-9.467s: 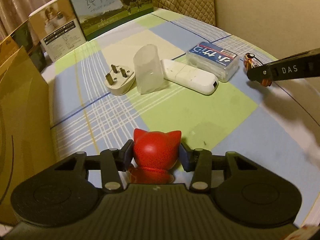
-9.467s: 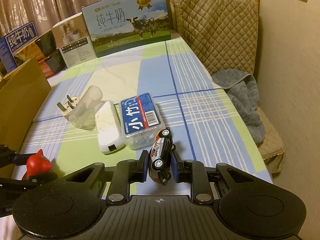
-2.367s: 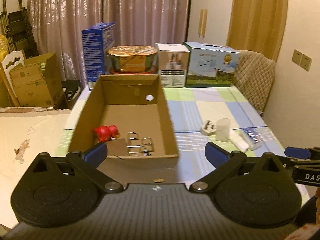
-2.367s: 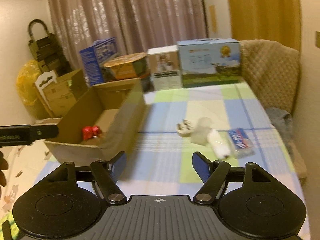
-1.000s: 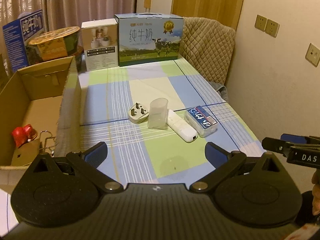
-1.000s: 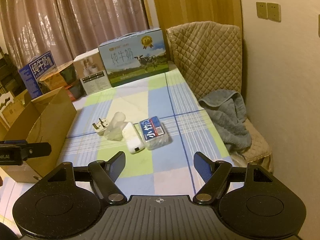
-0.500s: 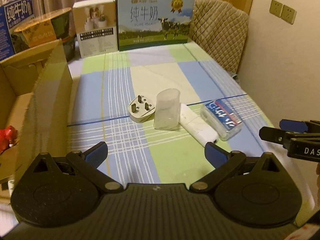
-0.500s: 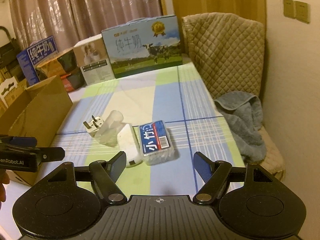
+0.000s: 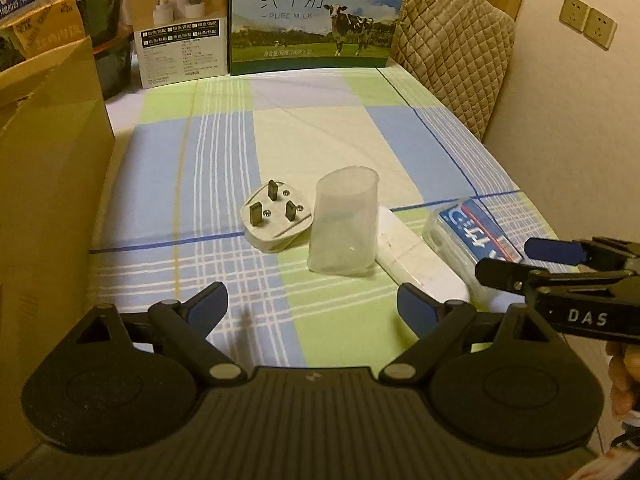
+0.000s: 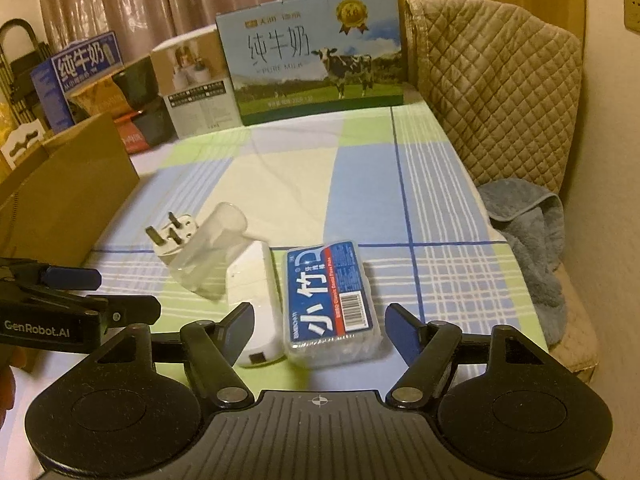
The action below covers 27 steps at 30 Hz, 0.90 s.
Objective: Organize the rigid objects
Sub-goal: 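Move both tools over the table toward the clear cup and blue floss box, then close the right tool on the blue floss box while the left tool closes on the clear cup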
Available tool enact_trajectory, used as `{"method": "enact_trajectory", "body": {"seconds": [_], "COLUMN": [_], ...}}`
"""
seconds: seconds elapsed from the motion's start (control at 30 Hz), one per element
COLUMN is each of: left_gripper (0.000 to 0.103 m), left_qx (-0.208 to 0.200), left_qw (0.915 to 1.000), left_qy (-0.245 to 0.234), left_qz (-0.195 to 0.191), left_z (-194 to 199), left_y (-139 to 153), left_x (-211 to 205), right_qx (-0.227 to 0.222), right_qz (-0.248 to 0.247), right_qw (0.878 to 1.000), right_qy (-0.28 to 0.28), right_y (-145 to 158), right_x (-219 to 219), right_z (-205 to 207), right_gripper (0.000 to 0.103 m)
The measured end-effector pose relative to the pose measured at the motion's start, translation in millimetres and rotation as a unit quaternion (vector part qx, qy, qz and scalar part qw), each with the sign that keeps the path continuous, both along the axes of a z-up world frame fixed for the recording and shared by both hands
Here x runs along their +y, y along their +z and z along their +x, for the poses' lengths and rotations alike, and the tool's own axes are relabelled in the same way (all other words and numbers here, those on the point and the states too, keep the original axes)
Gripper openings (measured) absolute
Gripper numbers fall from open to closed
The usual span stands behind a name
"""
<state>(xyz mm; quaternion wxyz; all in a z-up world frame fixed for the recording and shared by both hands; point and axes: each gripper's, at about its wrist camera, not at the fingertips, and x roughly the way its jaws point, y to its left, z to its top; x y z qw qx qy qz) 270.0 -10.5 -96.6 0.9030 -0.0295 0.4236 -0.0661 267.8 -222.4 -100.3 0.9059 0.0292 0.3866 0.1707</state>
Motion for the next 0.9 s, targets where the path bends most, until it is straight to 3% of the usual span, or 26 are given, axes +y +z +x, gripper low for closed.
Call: {"method": "enact_trajectory", "body": {"seconds": [0.27,0.37,0.7,0.77,0.8,0.9], "left_gripper": [0.073,0.066,0.063,0.046,0.042,0.042], "left_qx": [0.003,0.01,0.024,0.024,0.025,0.025], "left_qw": [0.9994,0.9989,0.9971,0.9972,0.9969,0.998], "left_qy": [-0.019,-0.018,-0.017,-0.018,-0.017,-0.021], "left_qz": [-0.028,-0.042,-0.07,-0.069,-0.073,-0.054], "left_z": [25,34,55,57,57,51], "left_y": [-12,-17,-26,-25,-24,-22], "left_x": [-4,-5,-8,-9,-9,-12], "right_qx": [0.017,0.016,0.022,0.021,0.021,0.02], "right_qz": [0.004,-0.003,0.0,-0.003,-0.003,-0.005], "right_qw": [1.0,1.0,0.999,0.998,0.998,0.998], "right_qy": [-0.005,-0.013,-0.049,-0.051,-0.052,-0.052], "right_y": [-14,-14,-13,-12,-12,-11], "right_x": [-2,-4,-18,-17,-16,-14], "right_z": [17,17,14,12,12,9], "right_gripper": [0.055,0.055,0.054,0.054,0.054,0.054]}}
